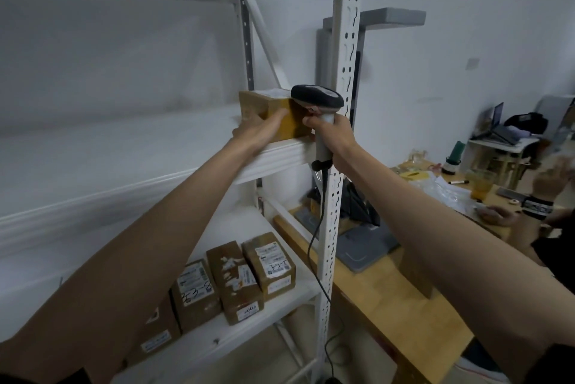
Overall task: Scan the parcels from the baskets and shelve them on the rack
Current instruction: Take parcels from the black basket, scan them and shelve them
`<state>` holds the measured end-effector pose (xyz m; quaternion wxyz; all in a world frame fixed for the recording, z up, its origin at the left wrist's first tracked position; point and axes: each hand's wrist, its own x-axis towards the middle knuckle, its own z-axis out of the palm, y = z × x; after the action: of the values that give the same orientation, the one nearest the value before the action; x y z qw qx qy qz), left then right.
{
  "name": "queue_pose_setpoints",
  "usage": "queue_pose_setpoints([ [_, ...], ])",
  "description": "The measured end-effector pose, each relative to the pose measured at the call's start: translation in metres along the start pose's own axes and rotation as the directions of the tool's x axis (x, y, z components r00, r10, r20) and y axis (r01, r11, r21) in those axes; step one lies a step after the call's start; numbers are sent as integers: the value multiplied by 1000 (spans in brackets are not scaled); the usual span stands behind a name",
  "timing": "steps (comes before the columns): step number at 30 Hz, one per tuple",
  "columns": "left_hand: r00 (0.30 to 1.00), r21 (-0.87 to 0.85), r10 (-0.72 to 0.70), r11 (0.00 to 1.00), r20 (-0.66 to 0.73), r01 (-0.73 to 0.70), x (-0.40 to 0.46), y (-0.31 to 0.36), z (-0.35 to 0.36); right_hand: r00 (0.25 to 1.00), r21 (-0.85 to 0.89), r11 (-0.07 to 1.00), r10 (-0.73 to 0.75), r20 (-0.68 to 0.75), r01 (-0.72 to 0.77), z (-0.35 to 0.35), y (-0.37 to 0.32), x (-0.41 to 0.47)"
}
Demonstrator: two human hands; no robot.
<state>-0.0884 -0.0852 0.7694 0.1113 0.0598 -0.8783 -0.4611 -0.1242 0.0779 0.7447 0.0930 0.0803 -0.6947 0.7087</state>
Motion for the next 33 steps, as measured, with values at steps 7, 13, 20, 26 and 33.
queue_pose_setpoints([
  [7,930,-109,128,979,-344,-175,-27,-6,16,999,53,997,-49,-1,49,-10,14,-22],
  [13,906,-107,331,923,-266,-369,-65,-32,78,999,28,999,28,-34,-27,-42,61,-80],
  [20,956,-73,284,958,79,-279,-92,-106,192,937,11,947,319,-142,-321,-112,168,-158],
  [26,914,62,126,985,386,-161,-122,-175,306,779,121,806,592,-207,-580,-178,264,-232],
  [33,782,298,-115,950,613,-94,-180,-269,410,613,175,662,744,-266,-729,-232,358,-316],
])
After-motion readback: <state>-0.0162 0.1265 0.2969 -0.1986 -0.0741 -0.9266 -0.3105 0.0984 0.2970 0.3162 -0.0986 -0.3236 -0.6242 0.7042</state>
